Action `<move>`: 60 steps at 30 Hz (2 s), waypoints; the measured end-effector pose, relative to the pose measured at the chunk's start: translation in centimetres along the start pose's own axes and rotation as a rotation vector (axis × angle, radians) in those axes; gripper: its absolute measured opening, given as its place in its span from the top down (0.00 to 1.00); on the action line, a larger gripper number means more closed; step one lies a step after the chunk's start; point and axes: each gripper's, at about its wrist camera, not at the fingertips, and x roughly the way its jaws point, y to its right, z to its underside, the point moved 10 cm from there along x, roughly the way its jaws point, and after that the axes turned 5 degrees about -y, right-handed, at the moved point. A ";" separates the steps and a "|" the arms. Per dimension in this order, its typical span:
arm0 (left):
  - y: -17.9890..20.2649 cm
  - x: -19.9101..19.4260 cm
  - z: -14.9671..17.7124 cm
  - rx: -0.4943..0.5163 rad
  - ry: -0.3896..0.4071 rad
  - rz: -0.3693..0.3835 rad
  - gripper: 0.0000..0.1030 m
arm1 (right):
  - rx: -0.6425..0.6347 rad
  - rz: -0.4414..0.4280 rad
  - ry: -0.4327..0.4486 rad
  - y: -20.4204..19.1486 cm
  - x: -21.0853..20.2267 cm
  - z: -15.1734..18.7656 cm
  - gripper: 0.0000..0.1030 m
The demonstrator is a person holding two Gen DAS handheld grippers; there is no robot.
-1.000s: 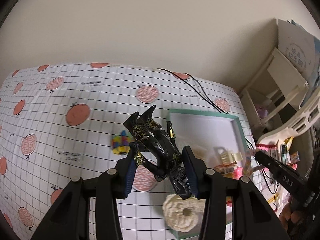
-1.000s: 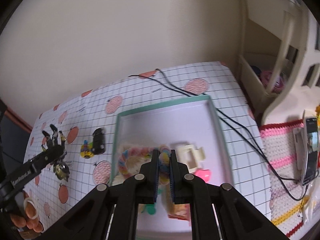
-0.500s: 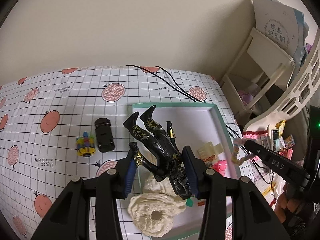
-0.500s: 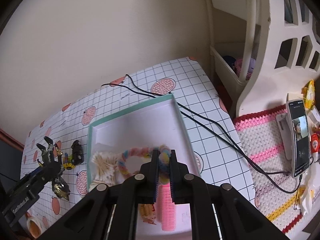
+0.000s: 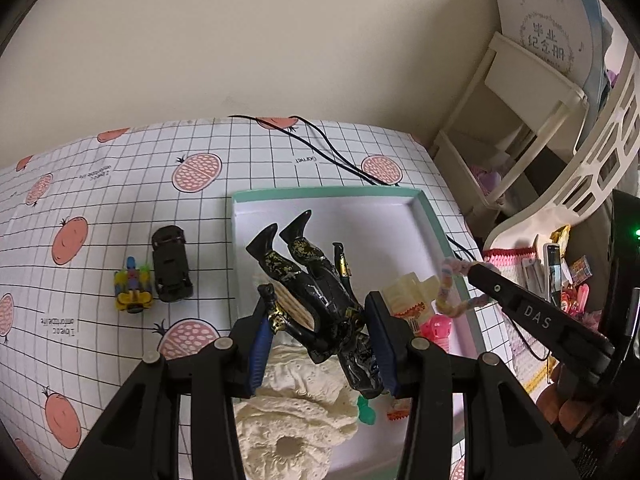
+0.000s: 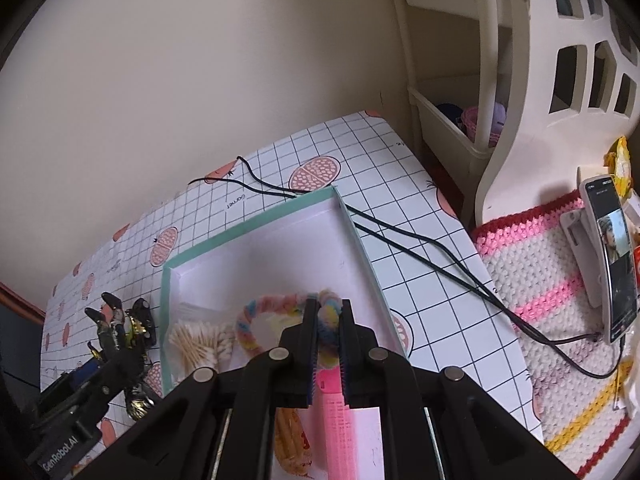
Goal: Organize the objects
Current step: 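Carry the figure with the left tool while the right tool carries the bracelet over the tray, then lower the figure into the tray and open the left tool while the right tool releases the bracelet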
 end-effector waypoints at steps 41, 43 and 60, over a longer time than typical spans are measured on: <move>-0.9 -1.7 -0.7 -0.018 0.007 -0.025 0.43 | -0.141 0.042 -0.032 -4.7 -2.0 0.4 0.64; -1.5 -2.3 -1.0 -0.030 0.012 -0.041 0.40 | -0.158 0.041 -0.023 -5.2 -2.4 0.3 0.52; -9.4 -3.9 -0.9 -0.181 0.014 -0.205 0.20 | -0.223 0.051 0.010 -7.1 -3.4 0.2 0.13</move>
